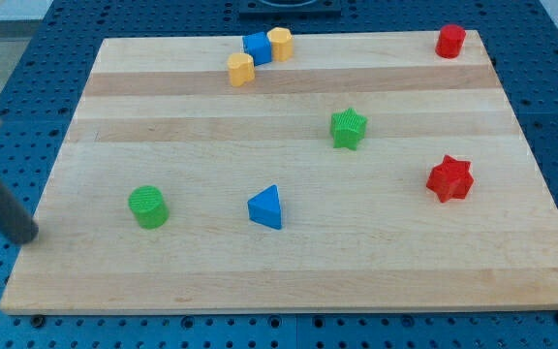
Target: Touch the left of the green circle
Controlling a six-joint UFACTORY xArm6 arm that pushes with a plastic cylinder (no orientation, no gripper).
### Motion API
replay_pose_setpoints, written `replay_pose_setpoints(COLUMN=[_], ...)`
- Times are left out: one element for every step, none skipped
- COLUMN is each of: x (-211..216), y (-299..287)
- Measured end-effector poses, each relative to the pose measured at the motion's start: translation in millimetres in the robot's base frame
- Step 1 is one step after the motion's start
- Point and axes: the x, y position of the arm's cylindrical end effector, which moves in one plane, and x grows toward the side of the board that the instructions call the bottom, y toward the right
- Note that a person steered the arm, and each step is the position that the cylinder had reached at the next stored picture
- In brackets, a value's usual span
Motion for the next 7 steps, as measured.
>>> replay_pose_setpoints(x=[32.6, 33.2, 33.2, 30.7, 30.7, 26.6, 8.8], y=[15.4, 28.9, 30.6, 44.4, 67.1, 83.5, 89.1])
